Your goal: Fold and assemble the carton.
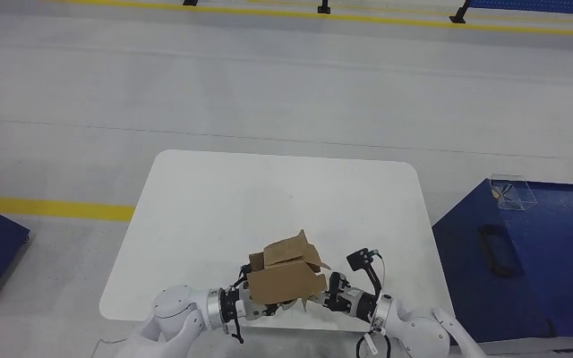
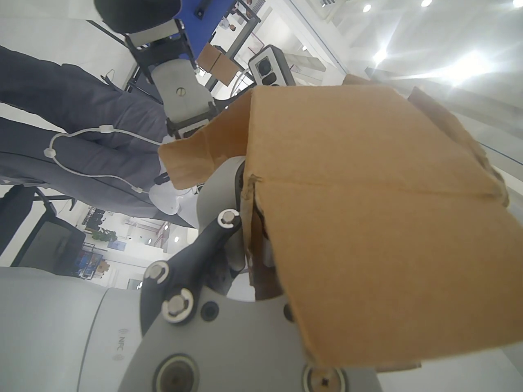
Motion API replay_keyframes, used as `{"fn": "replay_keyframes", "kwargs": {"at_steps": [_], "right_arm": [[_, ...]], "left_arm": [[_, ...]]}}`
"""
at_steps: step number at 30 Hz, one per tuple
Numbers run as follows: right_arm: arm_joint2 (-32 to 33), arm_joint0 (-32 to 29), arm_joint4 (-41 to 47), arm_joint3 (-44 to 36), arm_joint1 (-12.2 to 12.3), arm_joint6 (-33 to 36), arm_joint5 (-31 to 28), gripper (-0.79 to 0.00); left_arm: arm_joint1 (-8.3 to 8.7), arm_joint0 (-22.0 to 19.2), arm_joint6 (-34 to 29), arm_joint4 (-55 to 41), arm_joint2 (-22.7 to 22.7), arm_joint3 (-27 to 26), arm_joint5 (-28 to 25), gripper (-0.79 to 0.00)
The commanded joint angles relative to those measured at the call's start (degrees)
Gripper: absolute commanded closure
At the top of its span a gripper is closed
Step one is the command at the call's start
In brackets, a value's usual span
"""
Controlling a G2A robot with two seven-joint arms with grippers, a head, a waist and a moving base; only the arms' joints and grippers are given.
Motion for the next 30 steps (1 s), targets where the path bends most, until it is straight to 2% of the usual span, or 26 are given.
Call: {"fn": "replay_keyframes", "kwargs": {"at_steps": [1, 8, 15, 23, 30], "right_arm": [[2.2, -0.4, 1.8, -0.7, 0.1, -0.9, -0.2, -0.785], [7.4, -4.8, 2.6, -5.9, 0.8, -1.0, -2.1, -0.785], [6.7, -6.5, 1.2, -9.3, 0.8, -0.9, -2.5, -0.785], [3.2, -4.2, -2.2, -8.2, 0.2, -2.2, -0.1, -0.785], [7.9, -5.3, 0.0, -6.7, 0.6, -1.8, 1.1, -0.785]], "left_arm": [[0.0, -0.2, 0.2, -0.1, 0.0, 0.4, -0.1, 0.0], [-0.03, -0.4, 1.2, -0.5, 0.2, 1.6, -0.1, 0.0], [-0.06, -0.5, 2.0, -0.4, 0.5, 2.0, -0.4, 0.0], [-0.02, 0.0, 2.0, 0.1, 1.0, 1.7, -1.1, 0.0], [0.31, 0.8, 0.1, 1.1, 0.7, 1.1, -2.4, 0.0]]}}
